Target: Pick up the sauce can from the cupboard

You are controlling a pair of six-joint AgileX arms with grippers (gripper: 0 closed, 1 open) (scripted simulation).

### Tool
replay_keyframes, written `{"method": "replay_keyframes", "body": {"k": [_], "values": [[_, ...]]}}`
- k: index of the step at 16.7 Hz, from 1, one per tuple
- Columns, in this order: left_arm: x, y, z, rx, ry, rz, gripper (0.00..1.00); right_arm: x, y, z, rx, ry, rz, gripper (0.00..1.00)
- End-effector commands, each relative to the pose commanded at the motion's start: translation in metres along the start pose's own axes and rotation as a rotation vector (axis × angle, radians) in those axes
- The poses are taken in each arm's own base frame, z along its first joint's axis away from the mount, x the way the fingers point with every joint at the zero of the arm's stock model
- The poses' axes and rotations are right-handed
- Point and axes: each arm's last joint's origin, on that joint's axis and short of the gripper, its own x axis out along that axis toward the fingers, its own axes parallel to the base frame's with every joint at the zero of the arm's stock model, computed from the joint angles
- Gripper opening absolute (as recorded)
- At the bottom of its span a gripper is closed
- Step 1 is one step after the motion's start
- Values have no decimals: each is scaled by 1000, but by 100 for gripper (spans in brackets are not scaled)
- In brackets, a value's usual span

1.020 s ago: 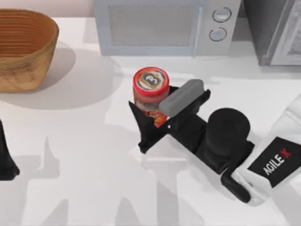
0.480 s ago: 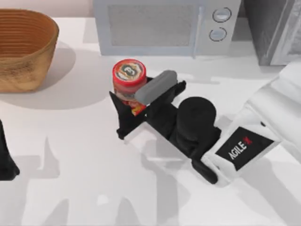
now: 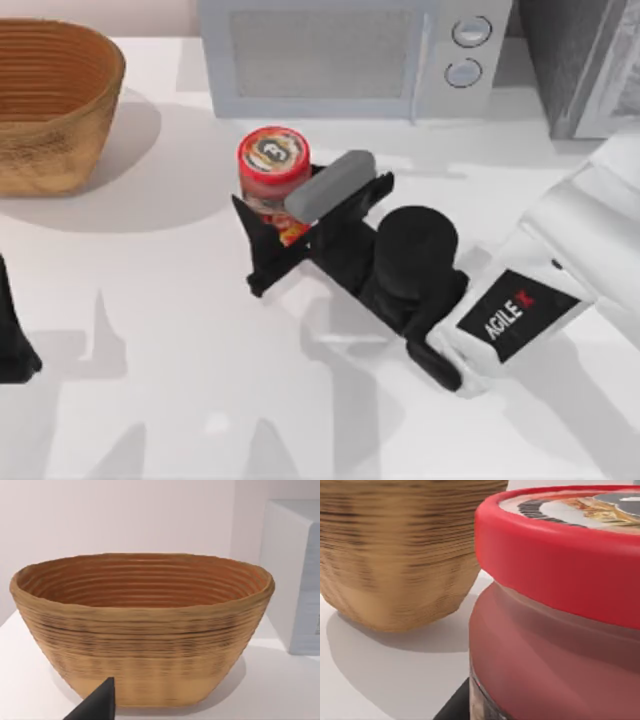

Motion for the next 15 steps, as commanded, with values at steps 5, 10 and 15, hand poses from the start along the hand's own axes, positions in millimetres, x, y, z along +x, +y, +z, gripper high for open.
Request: {"method": "replay_keyframes", "body": {"k": [5,10,15], "values": [[0,0,0,0,0,0,100,0,0,0,0,0,0,68],[0,0,0,0,0,0,100,0,0,0,0,0,0,100],[0,0,0,0,0,0,100,0,0,0,0,0,0,100]]}}
